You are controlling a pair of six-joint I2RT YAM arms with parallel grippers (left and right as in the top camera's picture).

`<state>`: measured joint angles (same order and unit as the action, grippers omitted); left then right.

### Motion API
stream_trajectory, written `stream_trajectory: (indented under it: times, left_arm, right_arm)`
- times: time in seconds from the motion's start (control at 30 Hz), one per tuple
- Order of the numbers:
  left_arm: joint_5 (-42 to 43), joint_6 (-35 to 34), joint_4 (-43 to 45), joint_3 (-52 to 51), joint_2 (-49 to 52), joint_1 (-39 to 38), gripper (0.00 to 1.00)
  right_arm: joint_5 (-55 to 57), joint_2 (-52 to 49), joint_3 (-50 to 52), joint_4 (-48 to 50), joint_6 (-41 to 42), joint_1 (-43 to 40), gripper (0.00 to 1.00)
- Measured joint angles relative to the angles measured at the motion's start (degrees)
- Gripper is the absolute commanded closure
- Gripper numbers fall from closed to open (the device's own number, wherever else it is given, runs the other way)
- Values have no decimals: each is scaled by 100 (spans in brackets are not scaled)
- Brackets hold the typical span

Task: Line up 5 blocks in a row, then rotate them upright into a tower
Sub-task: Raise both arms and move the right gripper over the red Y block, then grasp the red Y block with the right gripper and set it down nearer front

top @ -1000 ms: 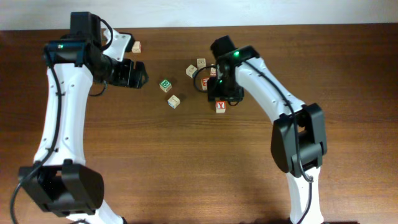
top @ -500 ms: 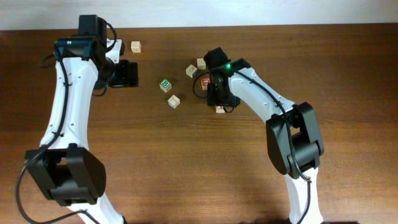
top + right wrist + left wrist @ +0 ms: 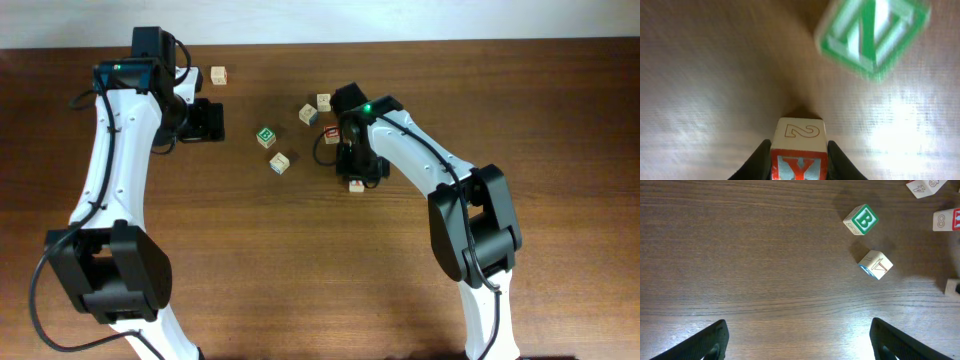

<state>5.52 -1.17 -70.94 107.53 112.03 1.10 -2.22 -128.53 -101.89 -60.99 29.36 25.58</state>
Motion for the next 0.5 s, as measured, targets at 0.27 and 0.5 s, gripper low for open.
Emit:
stream_trajectory:
  times: [0.27, 0.5]
  left_arm:
    - [0, 0, -2, 0, 2, 0, 8]
    - [0, 0, -2, 0, 4, 0, 5]
  right_arm:
    - [-192, -2, -7, -981, -7, 2, 73]
    - [-195, -7, 11, -1252, -133, 2, 43]
